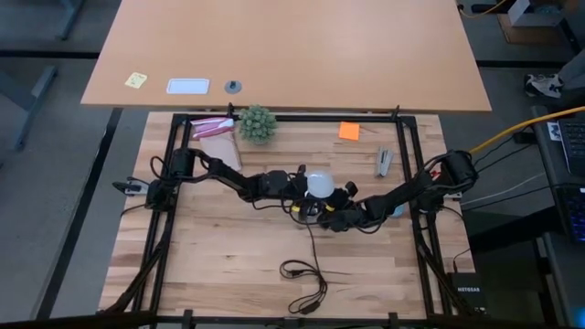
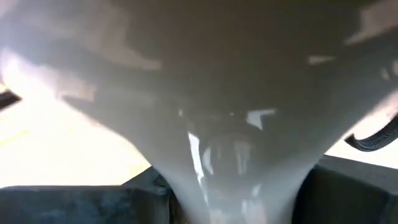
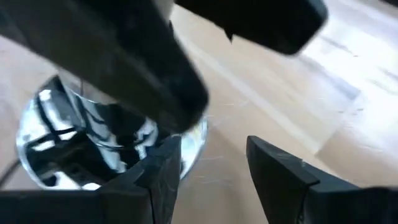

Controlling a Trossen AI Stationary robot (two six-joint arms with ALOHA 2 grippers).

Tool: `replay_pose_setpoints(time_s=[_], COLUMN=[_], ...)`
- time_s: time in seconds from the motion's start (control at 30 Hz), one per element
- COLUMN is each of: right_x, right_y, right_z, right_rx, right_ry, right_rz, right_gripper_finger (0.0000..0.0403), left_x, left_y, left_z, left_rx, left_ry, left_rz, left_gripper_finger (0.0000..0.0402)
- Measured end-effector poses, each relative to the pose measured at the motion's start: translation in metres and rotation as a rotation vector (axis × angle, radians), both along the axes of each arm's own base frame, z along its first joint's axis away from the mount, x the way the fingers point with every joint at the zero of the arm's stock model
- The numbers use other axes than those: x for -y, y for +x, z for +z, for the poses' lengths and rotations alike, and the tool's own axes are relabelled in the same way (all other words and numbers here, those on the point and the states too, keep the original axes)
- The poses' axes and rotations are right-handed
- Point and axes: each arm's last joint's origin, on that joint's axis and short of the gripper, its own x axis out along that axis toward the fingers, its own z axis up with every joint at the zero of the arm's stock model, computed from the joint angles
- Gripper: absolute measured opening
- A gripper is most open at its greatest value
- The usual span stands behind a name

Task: Screw lightbulb
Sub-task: Remove the lightbulb from the lamp

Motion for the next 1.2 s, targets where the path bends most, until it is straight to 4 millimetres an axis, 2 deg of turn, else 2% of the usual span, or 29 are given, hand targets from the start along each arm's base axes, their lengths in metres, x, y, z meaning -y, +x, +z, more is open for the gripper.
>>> replay_pose_setpoints(time_s=[0.2, 0.47, 0.77, 0.97, 1.07, 1.2], right_x=[0.006, 0.021, 0.026, 0.031, 0.033, 0.033], right_y=[-0.007, -0.008, -0.033, -0.054, -0.061, -0.063], right_z=[-0.006, 0.0, 0.047, 0.077, 0.085, 0.089], right_rx=[-0.059, -0.096, -0.111, -0.103, -0.095, -0.083], right_ry=[-0.086, -0.074, -0.106, -0.146, -0.156, -0.154], right_rz=[-0.046, -0.091, -0.103, -0.105, -0.108, -0.109], right_gripper_finger=[0.0188, 0.0188, 0.0188, 0.0188, 0.0188, 0.0188], left_x=[-0.011, -0.027, -0.046, -0.049, -0.05, -0.051], left_y=[-0.001, -0.002, -0.003, 0.008, 0.015, 0.024], left_z=[0.0, 0.0, 0.002, 0.017, 0.025, 0.025], left_rx=[0.001, -0.004, 0.011, 0.055, 0.069, -0.029], left_ry=[0.042, 0.049, 0.037, 0.1, 0.126, 0.09], left_rz=[0.021, 0.071, 0.117, 0.115, 0.111, 0.124], left_gripper_finger=[0.0145, 0.0145, 0.0145, 0.0145, 0.0145, 0.0145])
